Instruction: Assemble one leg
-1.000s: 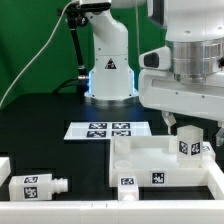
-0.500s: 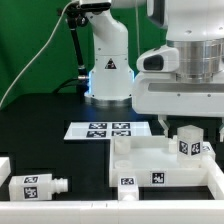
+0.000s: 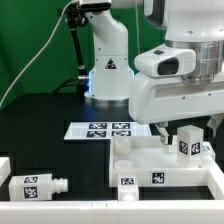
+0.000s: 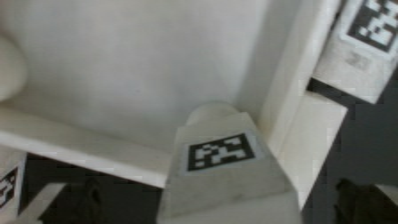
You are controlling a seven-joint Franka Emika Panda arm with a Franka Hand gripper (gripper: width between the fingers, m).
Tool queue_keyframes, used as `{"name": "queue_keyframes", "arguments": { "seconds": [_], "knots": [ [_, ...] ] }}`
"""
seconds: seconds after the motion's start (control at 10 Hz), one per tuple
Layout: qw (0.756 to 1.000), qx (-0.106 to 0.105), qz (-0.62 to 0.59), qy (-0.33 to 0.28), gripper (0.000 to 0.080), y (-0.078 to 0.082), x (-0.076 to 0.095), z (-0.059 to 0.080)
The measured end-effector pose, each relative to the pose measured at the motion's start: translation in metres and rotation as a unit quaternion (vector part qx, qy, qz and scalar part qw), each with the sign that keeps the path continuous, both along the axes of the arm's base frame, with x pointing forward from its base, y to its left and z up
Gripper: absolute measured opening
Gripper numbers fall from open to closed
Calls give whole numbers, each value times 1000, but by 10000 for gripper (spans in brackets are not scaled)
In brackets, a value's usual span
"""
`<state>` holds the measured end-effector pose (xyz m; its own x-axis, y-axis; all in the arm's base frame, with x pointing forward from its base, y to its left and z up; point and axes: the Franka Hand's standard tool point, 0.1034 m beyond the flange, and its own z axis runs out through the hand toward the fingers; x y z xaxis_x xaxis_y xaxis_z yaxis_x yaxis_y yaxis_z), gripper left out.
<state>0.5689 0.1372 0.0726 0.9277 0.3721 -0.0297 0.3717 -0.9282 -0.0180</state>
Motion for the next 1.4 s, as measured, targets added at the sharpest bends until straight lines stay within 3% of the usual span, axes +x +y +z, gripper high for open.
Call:
{"name": "queue_keyframes", "arguments": {
  "seconds": [0.1,0.3,0.4,0.5,0.9,1.1,1.4],
  "knots": [
    [1000,0,18,0,649,-1,0,0],
    [1000,0,16,0,409,-1,0,0],
    [1000,0,16,0,409,-1,0,0],
    [1000,0,16,0,282,-1,0,0],
    [1000,-1,-13,0,282,-1,0,0],
    [995,-1,-104,1,282,1,0,0],
    [957,5,-289,12,284,5,-2,0]
  ]
}}
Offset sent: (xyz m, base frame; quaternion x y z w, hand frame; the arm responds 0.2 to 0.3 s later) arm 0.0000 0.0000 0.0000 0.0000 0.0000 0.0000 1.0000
